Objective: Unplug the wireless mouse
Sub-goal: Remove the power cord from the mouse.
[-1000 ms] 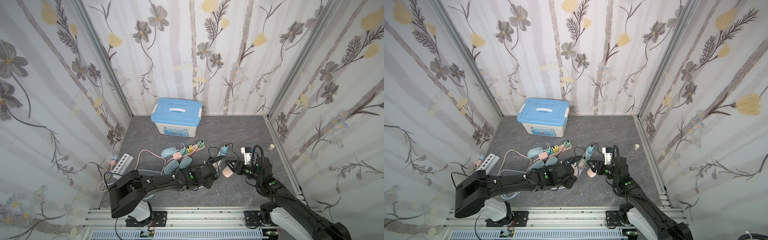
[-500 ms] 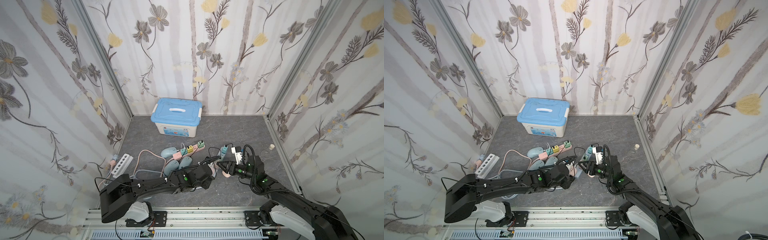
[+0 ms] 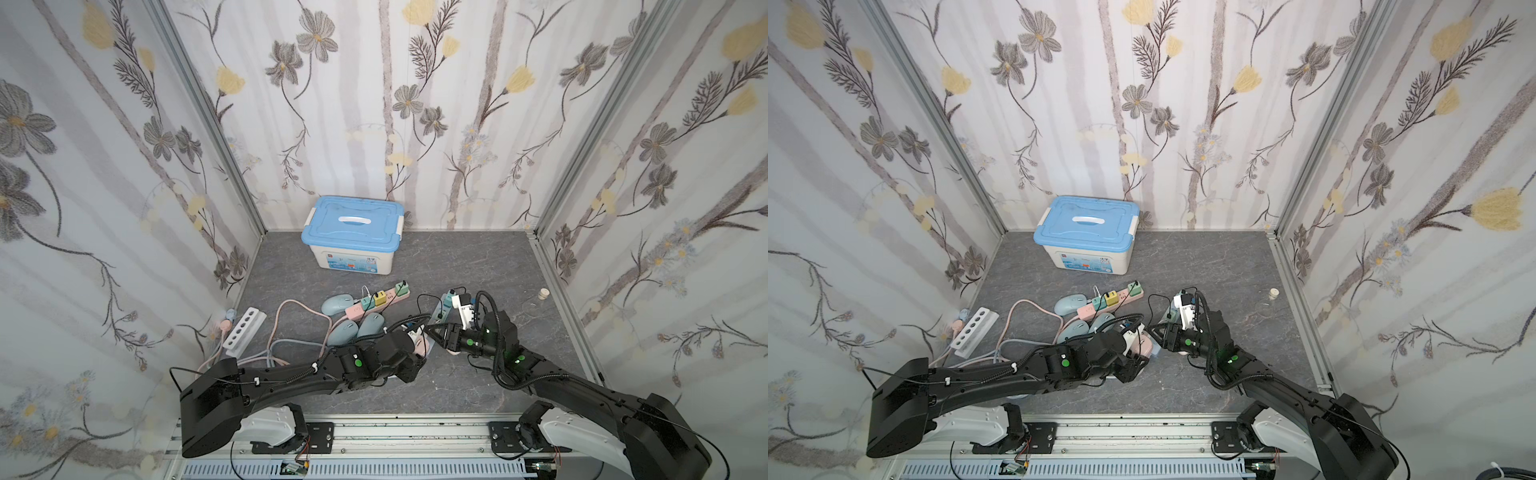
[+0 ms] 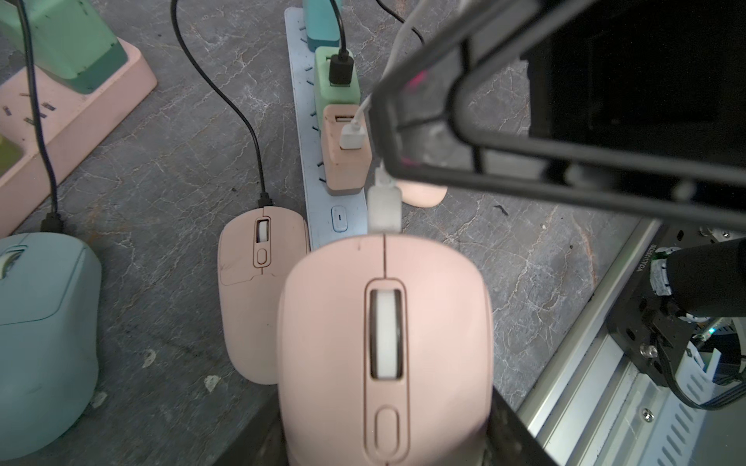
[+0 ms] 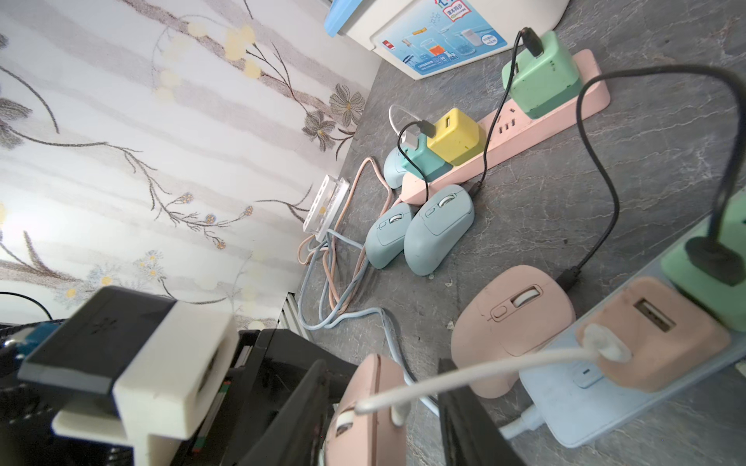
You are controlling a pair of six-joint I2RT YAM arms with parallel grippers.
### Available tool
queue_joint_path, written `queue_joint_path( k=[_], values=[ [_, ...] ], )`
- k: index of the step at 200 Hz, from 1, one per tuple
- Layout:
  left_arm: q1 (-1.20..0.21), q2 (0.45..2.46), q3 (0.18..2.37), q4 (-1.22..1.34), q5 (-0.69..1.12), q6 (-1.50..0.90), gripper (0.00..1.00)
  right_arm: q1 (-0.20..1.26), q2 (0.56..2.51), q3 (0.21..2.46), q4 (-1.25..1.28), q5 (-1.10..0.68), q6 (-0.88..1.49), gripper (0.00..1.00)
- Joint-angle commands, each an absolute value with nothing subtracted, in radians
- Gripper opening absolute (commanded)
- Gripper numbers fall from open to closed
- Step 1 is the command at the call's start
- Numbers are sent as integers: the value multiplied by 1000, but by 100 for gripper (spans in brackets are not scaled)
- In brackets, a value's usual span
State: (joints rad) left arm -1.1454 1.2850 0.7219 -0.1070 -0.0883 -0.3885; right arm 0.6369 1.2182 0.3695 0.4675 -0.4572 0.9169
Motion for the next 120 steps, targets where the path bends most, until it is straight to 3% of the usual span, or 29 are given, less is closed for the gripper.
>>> queue_joint_path(
  k=[1, 120],
  values=[
    [-1145, 1270, 716, -62, -97, -370, 0, 645, 1234, 373, 545, -404, 985, 40],
    [-1145, 1237, 707, -51, -137, -371, 0, 695, 1288, 363, 617, -375, 1084, 28]
  ],
)
